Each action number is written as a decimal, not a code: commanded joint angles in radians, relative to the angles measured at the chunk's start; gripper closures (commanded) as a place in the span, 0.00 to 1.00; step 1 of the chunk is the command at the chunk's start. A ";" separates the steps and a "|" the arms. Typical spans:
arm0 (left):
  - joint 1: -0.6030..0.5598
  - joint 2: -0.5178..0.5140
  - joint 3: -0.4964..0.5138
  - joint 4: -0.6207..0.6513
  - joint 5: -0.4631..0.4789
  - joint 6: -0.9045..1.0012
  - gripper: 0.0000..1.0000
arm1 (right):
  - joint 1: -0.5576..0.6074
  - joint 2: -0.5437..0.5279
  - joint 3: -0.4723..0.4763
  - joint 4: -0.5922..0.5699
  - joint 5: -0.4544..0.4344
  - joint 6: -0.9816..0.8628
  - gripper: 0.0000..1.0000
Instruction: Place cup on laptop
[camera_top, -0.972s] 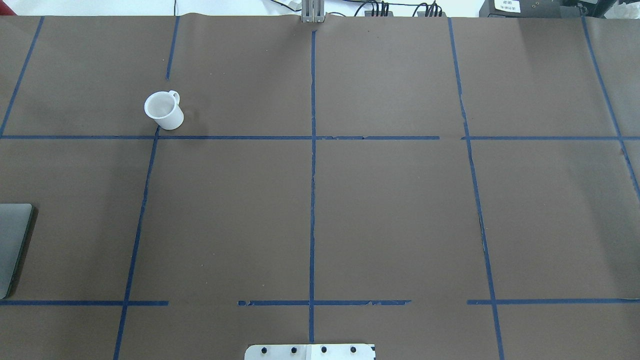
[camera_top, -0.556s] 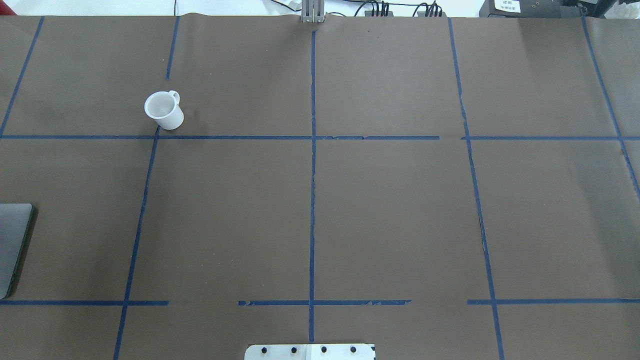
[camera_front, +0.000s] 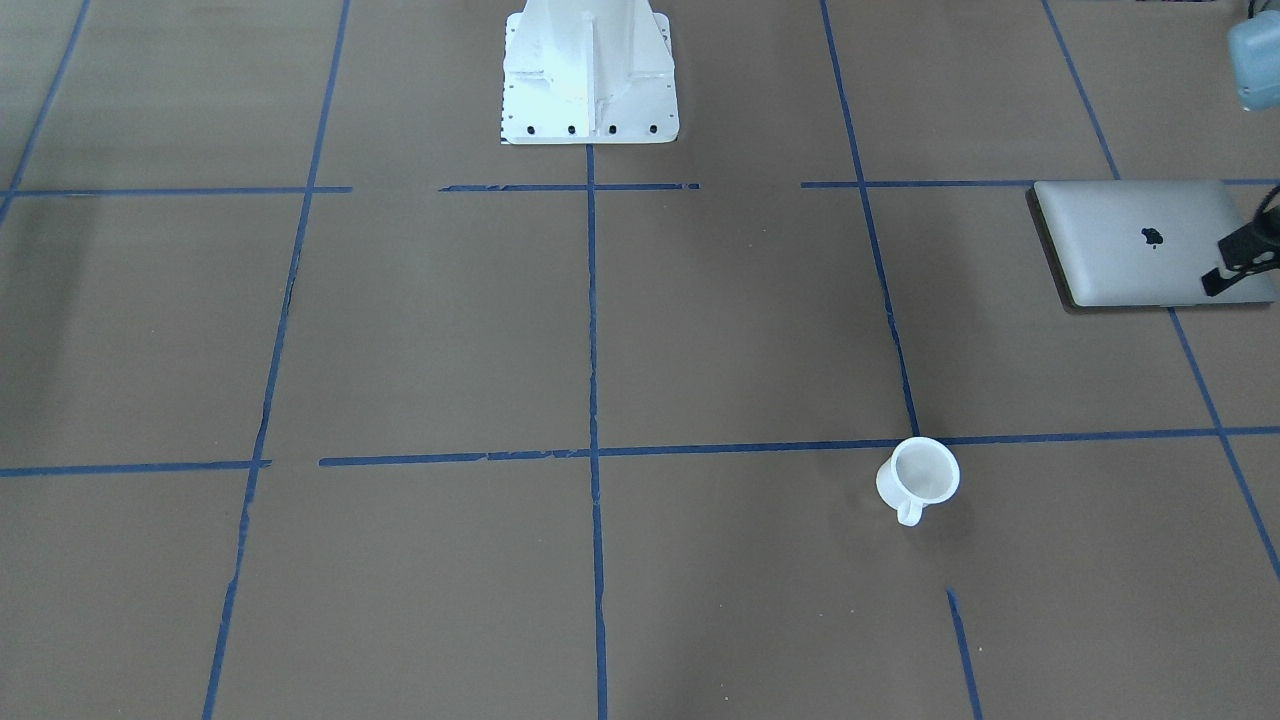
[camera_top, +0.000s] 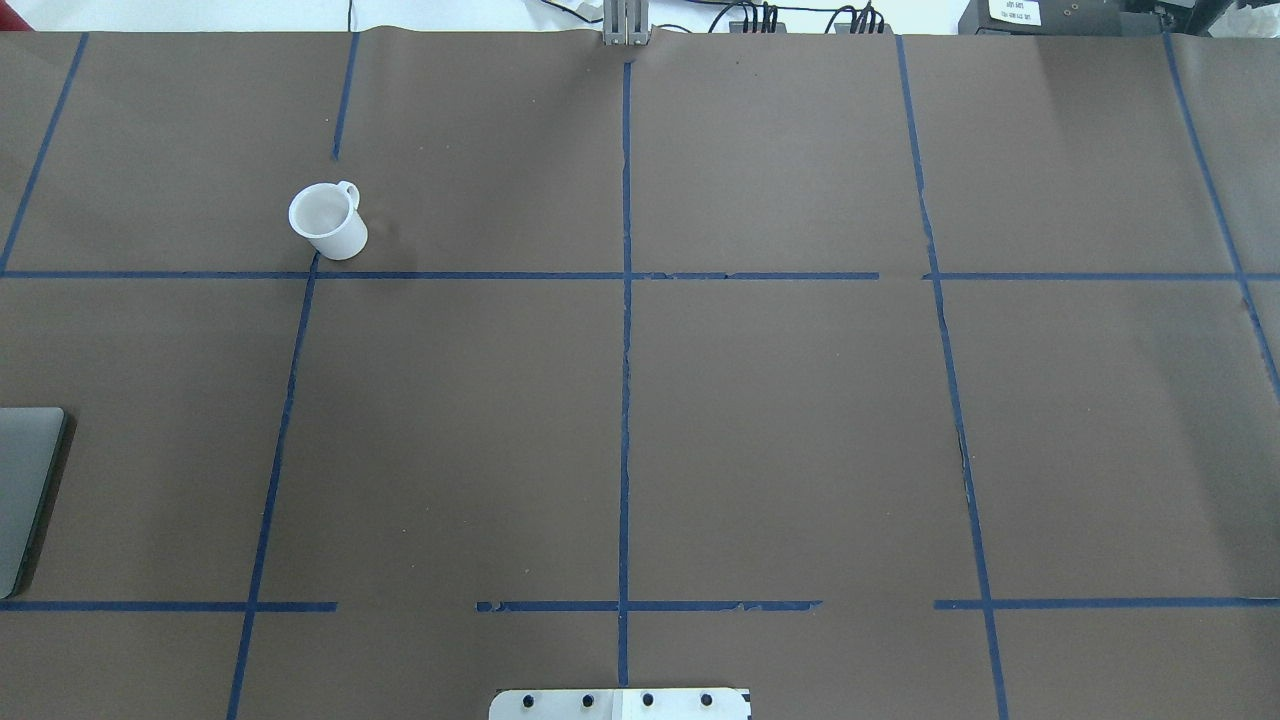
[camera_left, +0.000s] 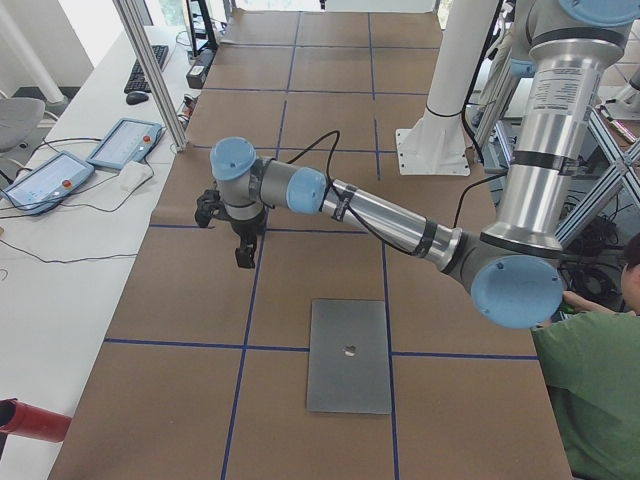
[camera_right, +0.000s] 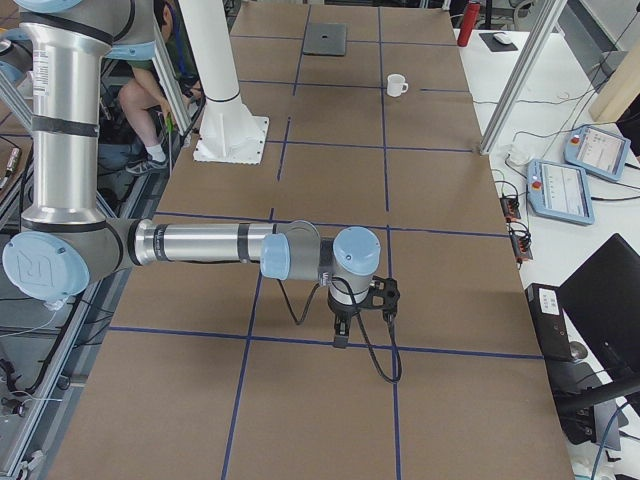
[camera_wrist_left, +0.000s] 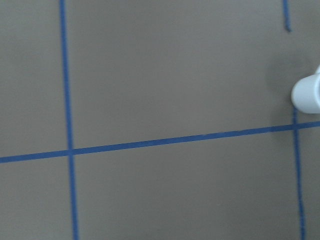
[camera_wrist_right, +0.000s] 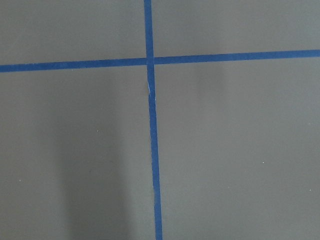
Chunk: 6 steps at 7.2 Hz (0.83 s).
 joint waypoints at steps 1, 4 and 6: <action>0.109 -0.088 -0.031 0.007 -0.012 -0.136 0.00 | 0.000 0.000 0.000 0.000 0.000 0.000 0.00; 0.166 -0.158 0.012 0.007 -0.006 -0.193 0.00 | 0.000 0.000 0.000 0.000 0.000 0.000 0.00; 0.232 -0.242 0.099 -0.013 0.084 -0.288 0.00 | 0.000 0.000 0.000 0.000 0.000 0.000 0.00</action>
